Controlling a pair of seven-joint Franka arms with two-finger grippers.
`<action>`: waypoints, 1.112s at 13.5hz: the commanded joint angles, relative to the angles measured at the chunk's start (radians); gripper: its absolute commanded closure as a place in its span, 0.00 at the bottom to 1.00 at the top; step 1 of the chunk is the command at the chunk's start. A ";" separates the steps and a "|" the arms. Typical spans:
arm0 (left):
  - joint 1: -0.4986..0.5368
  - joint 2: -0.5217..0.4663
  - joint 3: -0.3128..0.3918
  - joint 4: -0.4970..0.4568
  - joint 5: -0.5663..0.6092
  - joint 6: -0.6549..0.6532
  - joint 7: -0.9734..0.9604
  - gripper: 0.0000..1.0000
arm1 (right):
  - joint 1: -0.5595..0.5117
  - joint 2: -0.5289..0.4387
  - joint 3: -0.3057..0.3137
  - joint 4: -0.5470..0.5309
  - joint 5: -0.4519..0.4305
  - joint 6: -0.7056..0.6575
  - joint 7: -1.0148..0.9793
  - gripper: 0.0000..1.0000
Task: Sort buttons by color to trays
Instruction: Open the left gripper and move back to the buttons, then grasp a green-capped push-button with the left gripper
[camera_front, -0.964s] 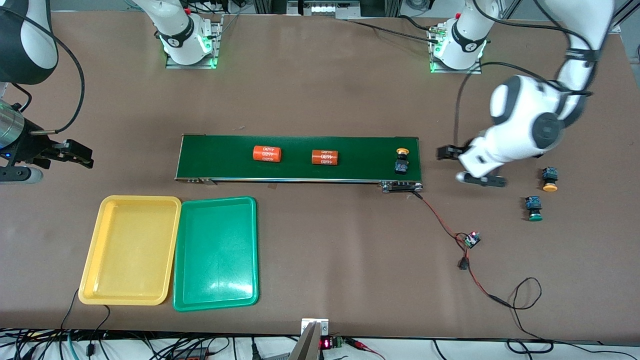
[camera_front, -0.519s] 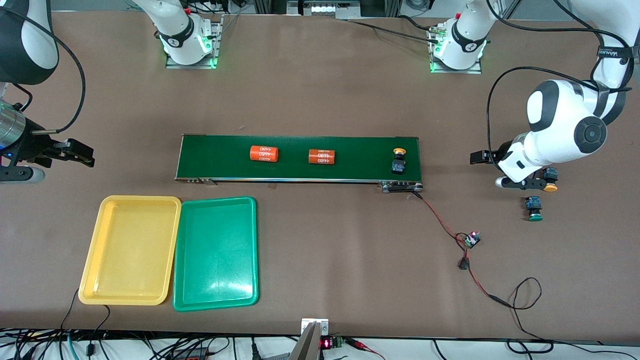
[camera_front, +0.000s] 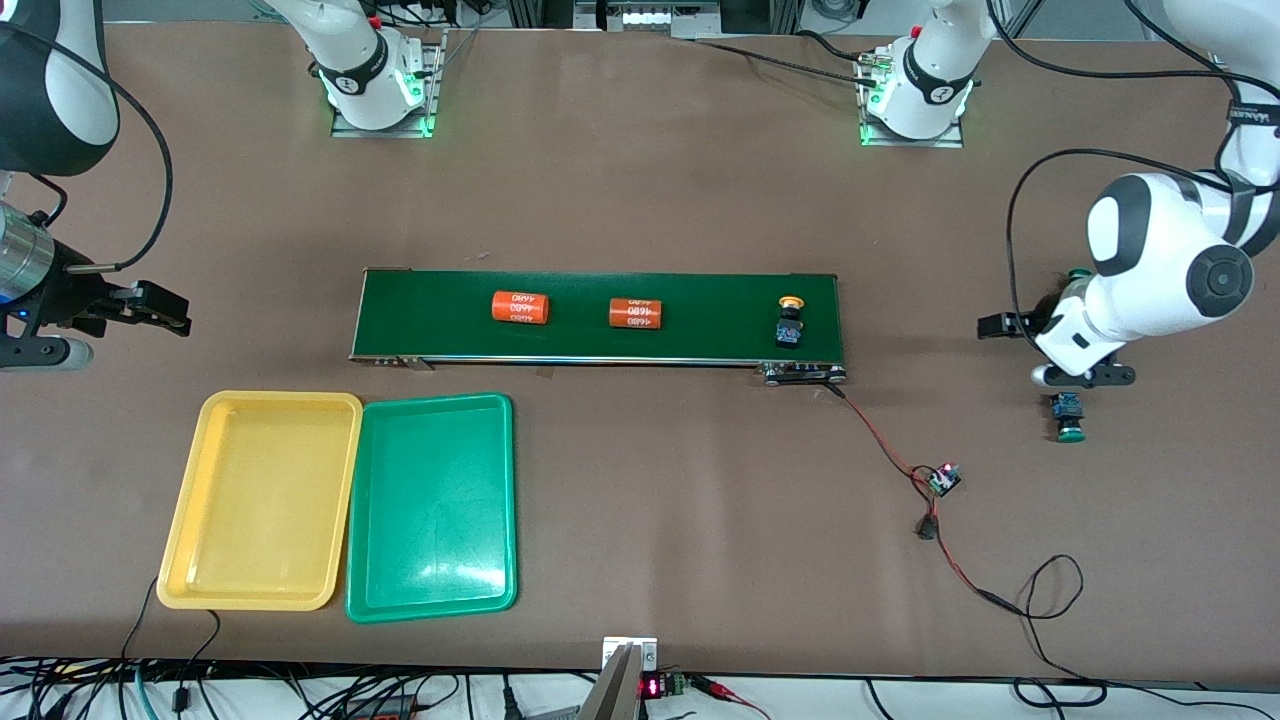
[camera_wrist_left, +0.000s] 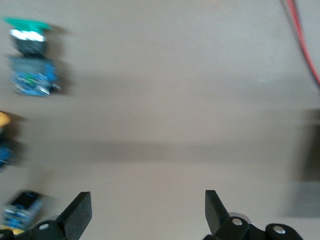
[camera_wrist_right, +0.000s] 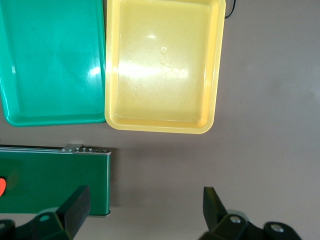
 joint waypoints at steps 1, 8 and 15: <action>0.061 0.138 -0.007 0.145 0.068 -0.012 0.008 0.00 | -0.006 0.002 0.004 0.007 -0.011 -0.004 -0.011 0.00; 0.105 0.270 -0.007 0.277 0.146 -0.009 0.096 0.00 | -0.005 0.000 0.004 0.009 -0.004 -0.004 -0.007 0.00; 0.124 0.324 -0.006 0.293 0.157 0.062 0.145 0.00 | -0.006 0.002 0.004 0.009 -0.001 -0.001 -0.005 0.00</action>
